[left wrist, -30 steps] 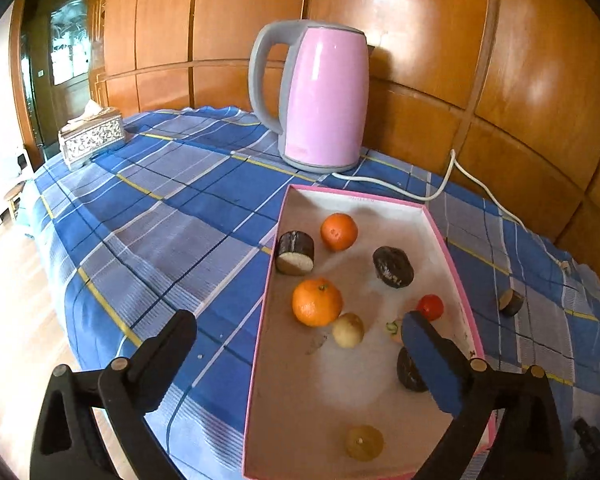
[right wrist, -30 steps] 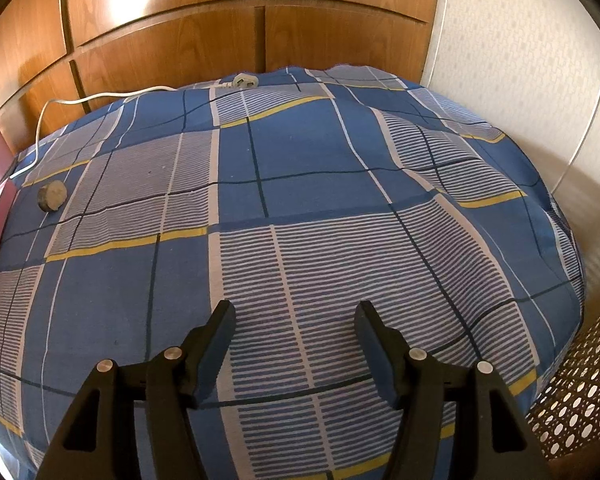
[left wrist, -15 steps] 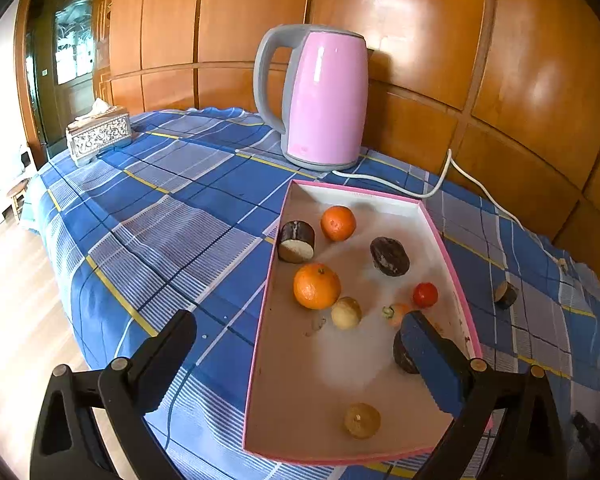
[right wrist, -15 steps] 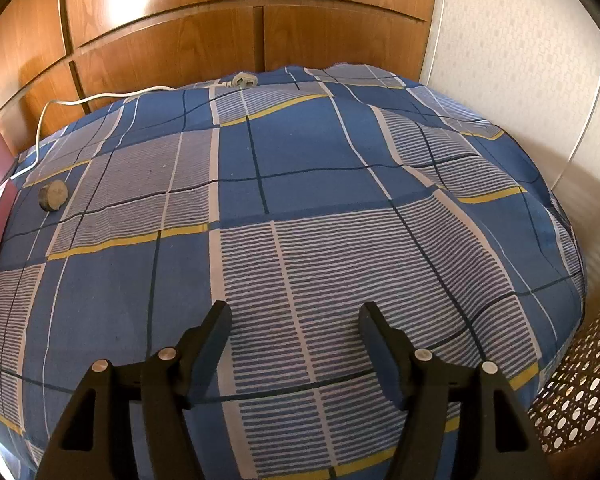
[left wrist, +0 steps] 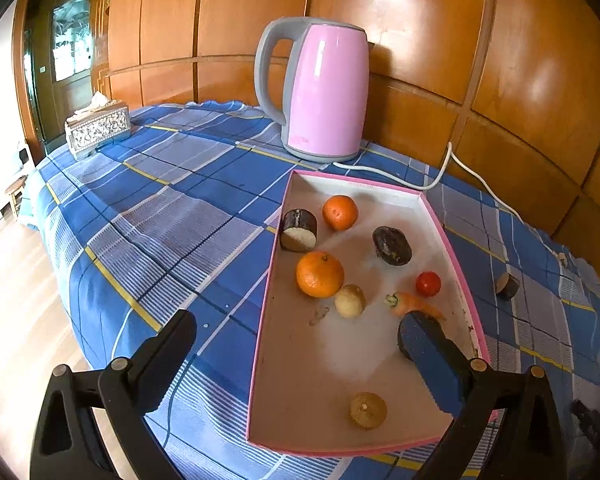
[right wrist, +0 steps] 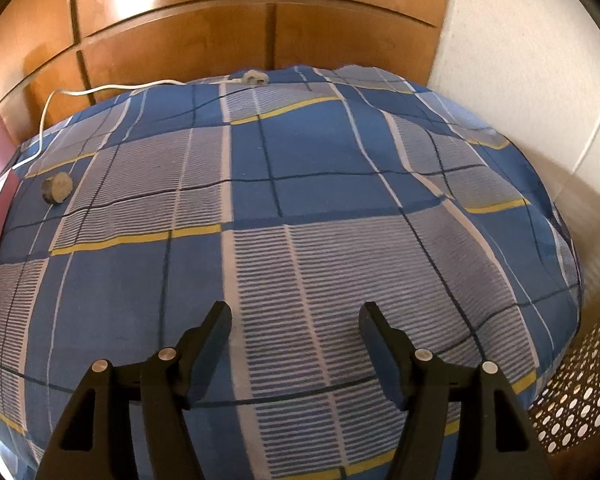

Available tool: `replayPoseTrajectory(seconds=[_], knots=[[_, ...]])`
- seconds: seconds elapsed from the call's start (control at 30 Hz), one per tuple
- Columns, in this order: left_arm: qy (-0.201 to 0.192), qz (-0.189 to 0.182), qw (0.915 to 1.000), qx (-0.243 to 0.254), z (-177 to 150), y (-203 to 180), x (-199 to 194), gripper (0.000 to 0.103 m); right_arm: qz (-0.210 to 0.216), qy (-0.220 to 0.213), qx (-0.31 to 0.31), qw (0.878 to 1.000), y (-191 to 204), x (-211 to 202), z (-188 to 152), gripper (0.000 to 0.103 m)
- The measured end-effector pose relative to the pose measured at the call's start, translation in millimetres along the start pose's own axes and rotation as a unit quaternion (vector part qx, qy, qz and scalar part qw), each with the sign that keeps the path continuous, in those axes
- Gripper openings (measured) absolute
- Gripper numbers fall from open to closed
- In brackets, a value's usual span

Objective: Organize fruits
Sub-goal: 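Move the right gripper toward the dark cylindrical slice on the bedspread, then close the right gripper around the dark cylindrical slice and lift it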

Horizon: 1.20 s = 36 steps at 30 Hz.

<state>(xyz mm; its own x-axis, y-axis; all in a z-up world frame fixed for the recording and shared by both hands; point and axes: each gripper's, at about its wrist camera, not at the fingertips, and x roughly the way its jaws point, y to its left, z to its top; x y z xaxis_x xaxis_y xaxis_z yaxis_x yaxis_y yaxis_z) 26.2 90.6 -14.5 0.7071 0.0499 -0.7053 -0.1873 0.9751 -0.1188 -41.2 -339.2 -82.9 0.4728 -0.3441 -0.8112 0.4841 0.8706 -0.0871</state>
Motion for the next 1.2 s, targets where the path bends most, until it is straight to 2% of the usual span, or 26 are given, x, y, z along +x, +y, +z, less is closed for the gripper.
replayPoseTrajectory(seconds=[0.17,0.33,0.6,0.87,1.03,1.13,1.17,1.2], knots=[[0.006,0.0,1.0,-0.006,-2,4,3,0.103,0.018,0.001,-0.017,1.0,18,-1,6,0.067],[0.011,-0.003,0.9998,-0.017,-3,9,6,0.103,0.06,-0.002,-0.045,0.997,47,-5,17,0.067],[0.018,0.004,0.9997,-0.016,-9,12,8,0.103,0.133,0.012,-0.095,0.986,104,1,38,0.067],[0.028,0.001,0.9995,-0.013,-13,12,14,0.103,0.177,-0.002,-0.128,0.976,169,2,76,0.067],[0.028,0.006,0.9995,-0.015,-12,17,15,0.103,0.172,-0.004,-0.132,0.976,204,11,95,0.067],[0.031,0.009,0.9993,-0.018,-13,19,16,0.103,0.149,0.005,-0.14,0.979,219,25,101,0.067],[0.033,0.008,0.9993,-0.018,-13,19,17,0.103,0.138,0.013,-0.143,0.98,224,33,102,0.066],[0.034,0.008,0.9992,-0.018,-14,20,17,0.103,0.136,0.019,-0.144,0.98,224,37,103,0.055]])
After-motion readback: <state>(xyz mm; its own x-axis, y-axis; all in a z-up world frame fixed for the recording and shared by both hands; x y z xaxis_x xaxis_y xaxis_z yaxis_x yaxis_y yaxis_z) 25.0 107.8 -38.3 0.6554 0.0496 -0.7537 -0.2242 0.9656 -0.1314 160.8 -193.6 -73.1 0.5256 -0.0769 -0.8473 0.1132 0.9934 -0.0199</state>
